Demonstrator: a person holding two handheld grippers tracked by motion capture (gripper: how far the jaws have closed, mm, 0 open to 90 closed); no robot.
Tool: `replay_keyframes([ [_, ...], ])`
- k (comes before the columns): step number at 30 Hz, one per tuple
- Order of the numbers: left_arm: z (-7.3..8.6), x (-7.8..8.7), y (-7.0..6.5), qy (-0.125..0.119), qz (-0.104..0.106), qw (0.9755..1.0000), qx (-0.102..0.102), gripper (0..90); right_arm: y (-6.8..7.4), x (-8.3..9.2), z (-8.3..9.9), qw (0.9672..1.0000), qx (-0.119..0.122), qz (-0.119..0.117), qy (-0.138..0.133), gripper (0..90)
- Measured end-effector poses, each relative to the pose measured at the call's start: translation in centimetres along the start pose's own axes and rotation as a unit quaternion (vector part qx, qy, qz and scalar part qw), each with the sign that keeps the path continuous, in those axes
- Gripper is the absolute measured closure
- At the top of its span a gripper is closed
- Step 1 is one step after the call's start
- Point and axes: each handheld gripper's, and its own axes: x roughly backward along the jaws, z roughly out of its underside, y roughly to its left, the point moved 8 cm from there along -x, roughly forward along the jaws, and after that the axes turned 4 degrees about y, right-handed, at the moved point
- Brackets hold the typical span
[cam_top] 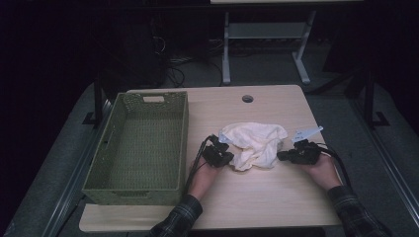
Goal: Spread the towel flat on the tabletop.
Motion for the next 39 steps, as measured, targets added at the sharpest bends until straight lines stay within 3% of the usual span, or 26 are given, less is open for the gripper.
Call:
replay_keyframes([
  [4,-0.6,1.1,-0.2,-0.022,-0.002,0.9998,0.001,86.5,-0.2,0.4,0.0,1.0000,0.003,0.005,-0.004,86.4],
  [10,-0.9,3.0,-0.6,-0.047,-0.005,0.9989,0.007,86.9,-0.6,2.5,0.2,0.9996,-0.004,0.018,-0.020,86.5],
  [24,-0.1,6.4,-3.1,-0.056,-0.013,0.9983,0.001,86.9,-0.7,7.9,3.7,0.9977,-0.015,0.053,-0.040,86.4],
  [30,0.8,6.7,-4.1,-0.050,-0.009,0.9987,0.003,86.9,-0.4,9.4,5.3,0.9972,-0.020,0.059,-0.041,86.4],
  [35,1.6,7.0,-4.9,-0.040,-0.007,0.9992,0.001,86.9,0.7,10.0,6.5,0.9978,-0.020,0.046,-0.042,86.4],
  [39,2.7,7.2,-5.6,-0.028,-0.004,0.9996,0.005,86.9,2.2,9.5,7.6,0.9990,-0.013,0.034,-0.024,86.4],
])
